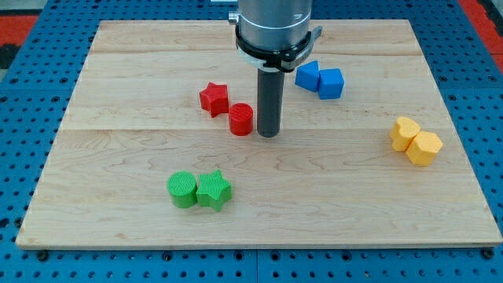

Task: Move the red circle to the bottom left

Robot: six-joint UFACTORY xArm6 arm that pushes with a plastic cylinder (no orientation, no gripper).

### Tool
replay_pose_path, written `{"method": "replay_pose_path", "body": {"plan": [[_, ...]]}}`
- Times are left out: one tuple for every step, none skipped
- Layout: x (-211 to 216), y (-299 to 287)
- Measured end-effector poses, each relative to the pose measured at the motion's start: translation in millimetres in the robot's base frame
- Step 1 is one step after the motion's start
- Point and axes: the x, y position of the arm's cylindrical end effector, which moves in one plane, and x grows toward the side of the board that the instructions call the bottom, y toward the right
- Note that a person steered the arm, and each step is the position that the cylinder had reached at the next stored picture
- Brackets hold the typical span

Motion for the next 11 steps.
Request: {"method": "replay_pose_path", "body": {"plan": [[-10.5,0.0],[-24.7,0.0],[-24.9,0.0],[-24.9,-5.7],[-24.9,-50.7],[-24.9,-95.7],[-24.9,-129.4],[-23.4,-159.6],[-14.4,-177.6],[-3.8,-175.9],[-3.4,-175.9]]}}
